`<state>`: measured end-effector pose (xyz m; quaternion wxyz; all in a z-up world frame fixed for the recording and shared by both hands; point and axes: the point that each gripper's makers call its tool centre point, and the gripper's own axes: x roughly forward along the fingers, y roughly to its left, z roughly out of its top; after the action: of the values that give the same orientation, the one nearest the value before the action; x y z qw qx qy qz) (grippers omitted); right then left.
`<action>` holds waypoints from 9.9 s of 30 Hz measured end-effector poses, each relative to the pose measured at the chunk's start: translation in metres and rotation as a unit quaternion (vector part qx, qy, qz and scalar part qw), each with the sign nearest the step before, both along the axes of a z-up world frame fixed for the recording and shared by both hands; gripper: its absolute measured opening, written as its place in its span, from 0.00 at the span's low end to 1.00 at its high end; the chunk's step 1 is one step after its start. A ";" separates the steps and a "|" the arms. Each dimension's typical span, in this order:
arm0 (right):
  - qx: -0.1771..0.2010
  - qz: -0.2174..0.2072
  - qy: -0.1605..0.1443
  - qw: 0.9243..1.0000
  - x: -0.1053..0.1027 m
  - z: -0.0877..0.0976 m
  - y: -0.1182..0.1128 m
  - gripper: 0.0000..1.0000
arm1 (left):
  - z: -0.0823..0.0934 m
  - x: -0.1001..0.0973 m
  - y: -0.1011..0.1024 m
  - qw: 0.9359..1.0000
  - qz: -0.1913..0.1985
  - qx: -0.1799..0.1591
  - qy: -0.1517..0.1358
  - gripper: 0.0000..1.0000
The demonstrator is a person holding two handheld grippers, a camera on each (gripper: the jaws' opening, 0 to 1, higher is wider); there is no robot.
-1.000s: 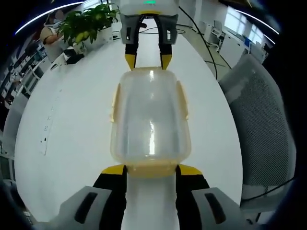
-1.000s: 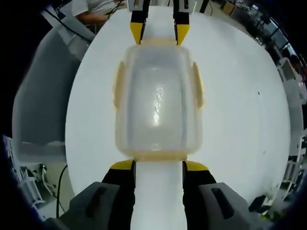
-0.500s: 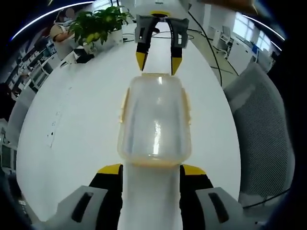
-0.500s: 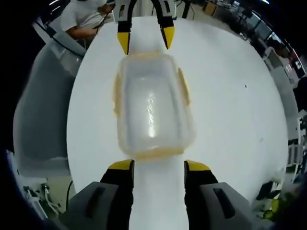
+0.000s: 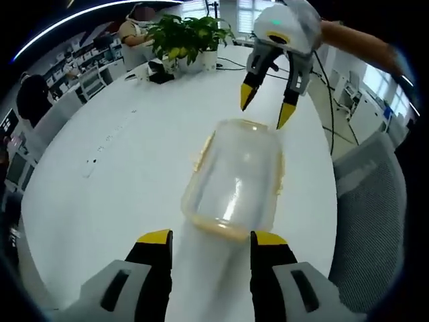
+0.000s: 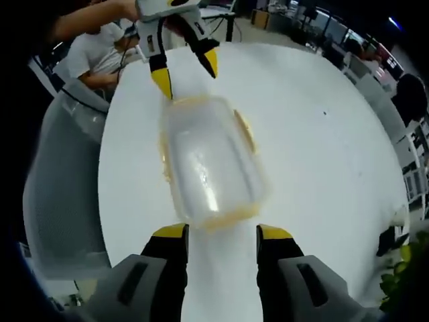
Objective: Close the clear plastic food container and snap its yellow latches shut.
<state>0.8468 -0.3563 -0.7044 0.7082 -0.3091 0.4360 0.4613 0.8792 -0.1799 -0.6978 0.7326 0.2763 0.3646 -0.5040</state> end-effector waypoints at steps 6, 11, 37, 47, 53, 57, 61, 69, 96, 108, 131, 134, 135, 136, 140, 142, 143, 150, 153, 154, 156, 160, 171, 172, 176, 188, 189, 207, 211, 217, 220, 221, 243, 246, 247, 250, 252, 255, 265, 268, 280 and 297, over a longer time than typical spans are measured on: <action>0.028 -0.047 -0.004 0.998 -0.001 0.002 0.000 0.36 | 0.001 -0.001 -0.001 0.998 0.051 -0.029 0.007 0.41; 0.049 -0.095 -0.009 0.994 0.000 -0.001 -0.003 0.35 | 0.003 0.007 0.002 0.995 0.094 -0.038 -0.015 0.40; 0.146 -0.297 -0.009 0.944 0.005 -0.009 0.001 0.33 | -0.009 -0.004 0.003 0.956 0.262 -0.124 0.034 0.35; 0.182 -0.341 -0.011 0.922 0.010 -0.010 0.007 0.32 | -0.018 -0.011 -0.005 0.943 0.294 -0.146 0.051 0.33; 0.198 -0.345 0.010 0.917 0.010 -0.012 0.015 0.32 | -0.021 -0.015 -0.009 0.937 0.300 -0.157 0.081 0.31; 0.196 -0.339 0.016 0.920 0.009 -0.013 0.019 0.34 | -0.021 -0.018 -0.013 0.938 0.294 -0.161 0.085 0.30; 0.196 -0.341 0.018 0.919 0.008 -0.013 0.019 0.34 | -0.022 -0.019 -0.015 0.934 0.303 -0.164 0.096 0.30; 0.200 -0.350 0.025 0.915 0.008 -0.015 0.019 0.32 | -0.023 -0.020 -0.019 0.930 0.312 -0.168 0.095 0.33; 0.201 -0.375 0.022 0.905 0.000 -0.012 0.024 0.29 | -0.023 -0.024 -0.021 0.930 0.313 -0.163 0.104 0.27; 0.198 -0.371 0.026 0.907 -0.012 -0.014 0.038 0.29 | -0.024 -0.035 -0.004 0.929 0.315 -0.161 0.109 0.27; 0.195 -0.368 0.031 0.909 -0.037 -0.016 0.071 0.30 | -0.025 -0.061 0.029 0.930 0.313 -0.149 0.119 0.28; 0.194 -0.367 0.032 0.909 -0.042 -0.016 0.075 0.30 | -0.025 -0.065 0.034 0.930 0.313 -0.148 0.121 0.28; 0.193 -0.366 0.032 0.910 -0.042 -0.016 0.076 0.30 | -0.025 -0.066 0.035 0.930 0.313 -0.148 0.121 0.28; 0.193 -0.365 0.032 0.910 -0.044 -0.016 0.078 0.30 | -0.025 -0.068 0.037 0.930 0.313 -0.148 0.121 0.28; 0.193 -0.364 0.033 0.911 -0.048 -0.016 0.083 0.30 | -0.025 -0.072 0.041 0.930 0.313 -0.146 0.122 0.28; 0.192 -0.363 0.034 0.911 -0.050 -0.016 0.084 0.30 | -0.026 -0.074 0.043 0.930 0.313 -0.145 0.124 0.28; 0.192 -0.362 0.034 0.911 -0.051 -0.016 0.085 0.30 | -0.026 -0.075 0.043 0.930 0.314 -0.144 0.124 0.28; 0.188 -0.359 0.038 0.913 -0.060 -0.017 0.091 0.30 | -0.026 -0.084 0.049 0.930 0.314 -0.139 0.127 0.28; 0.188 -0.358 0.040 0.914 -0.063 -0.017 0.092 0.30 | -0.026 -0.089 0.051 0.930 0.315 -0.137 0.129 0.28; 0.187 -0.357 0.042 0.914 -0.064 -0.016 0.093 0.30 | -0.026 -0.090 0.051 0.930 0.315 -0.137 0.129 0.28; 0.187 -0.357 0.043 0.914 -0.067 -0.016 0.094 0.30 | -0.026 -0.092 0.052 0.930 0.316 -0.136 0.130 0.28; 0.188 -0.355 0.045 0.914 -0.071 -0.017 0.095 0.30 | -0.026 -0.096 0.054 0.930 0.316 -0.134 0.133 0.28; 0.201 -0.344 0.053 0.916 -0.073 -0.017 0.095 0.33 | -0.025 -0.097 0.055 0.931 0.307 -0.141 0.139 0.30; 0.201 -0.343 0.053 0.916 -0.073 -0.017 0.095 0.33 | -0.025 -0.097 0.055 0.931 0.307 -0.141 0.139 0.30; 0.199 -0.332 0.053 0.920 -0.074 -0.016 0.095 0.33 | -0.024 -0.097 0.055 0.934 0.299 -0.141 0.135 0.30; 0.170 -0.306 0.019 0.937 -0.067 -0.009 0.081 0.33 | -0.011 -0.095 0.061 0.952 0.255 -0.119 0.123 0.31; 0.170 -0.305 0.017 0.937 -0.067 -0.009 0.080 0.33 | -0.010 -0.094 0.062 0.953 0.252 -0.117 0.121 0.31; 0.161 -0.240 -0.003 0.957 -0.055 0.004 0.096 0.24 | 0.008 -0.090 0.032 0.981 0.148 -0.109 0.069 0.26; 0.161 -0.226 -0.002 0.961 -0.051 0.005 0.102 0.23 | 0.010 -0.089 0.021 0.983 0.130 -0.113 0.066 0.24; 0.177 -0.211 0.011 0.961 -0.047 0.003 0.112 0.21 | 0.008 -0.092 0.008 0.987 0.096 -0.108 0.064 0.22; 0.182 -0.202 0.015 0.962 -0.046 0.004 0.117 0.19 | 0.005 -0.094 0.003 0.990 0.077 -0.100 0.062 0.21; 0.183 -0.199 0.016 0.962 -0.045 0.004 0.119 0.19 | 0.003 -0.094 0.001 0.990 0.073 -0.098 0.062 0.21; 0.181 -0.110 0.037 0.977 -0.037 0.001 0.157 0.12 | -0.007 -0.103 -0.024 0.994 -0.005 -0.089 0.063 0.15; 0.171 -0.089 0.032 0.981 -0.035 0.000 0.160 0.14 | -0.008 -0.104 -0.025 0.994 -0.010 -0.091 0.062 0.14; 0.168 -0.083 0.030 0.982 -0.035 0.000 0.160 0.15 | -0.008 -0.105 -0.025 0.994 -0.010 -0.092 0.063 0.14; 0.168 -0.066 0.028 0.983 -0.034 0.002 0.163 0.18 | -0.008 -0.108 -0.025 0.993 -0.010 -0.093 0.066 0.14; 0.167 -0.058 0.027 0.984 -0.033 0.003 0.163 0.20 | -0.008 -0.112 -0.025 0.993 -0.014 -0.094 0.065 0.15; 0.161 -0.043 0.024 0.986 -0.030 0.003 0.163 0.25 | -0.008 -0.116 -0.025 0.994 -0.018 -0.092 0.061 0.15; 0.135 -0.001 0.053 0.990 -0.029 -0.005 0.165 0.35 | -0.008 -0.126 -0.025 0.995 -0.043 -0.079 0.033 0.24; 0.130 0.007 0.066 0.989 -0.028 -0.007 0.165 0.36 | -0.009 -0.128 -0.025 0.996 -0.057 -0.072 0.017 0.25; 0.100 0.046 0.115 0.987 -0.031 -0.011 0.164 0.37 | -0.012 -0.130 -0.025 0.993 -0.100 -0.059 -0.037 0.26; 0.066 0.123 0.139 0.980 -0.034 -0.018 0.166 0.36 | -0.017 -0.130 -0.029 0.982 -0.150 -0.016 -0.110 0.29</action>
<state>0.8124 -0.1903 -0.7220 0.5977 -0.2457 0.4574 0.6108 0.7494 -0.2084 -0.7152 0.6883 0.3699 0.2283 -0.5808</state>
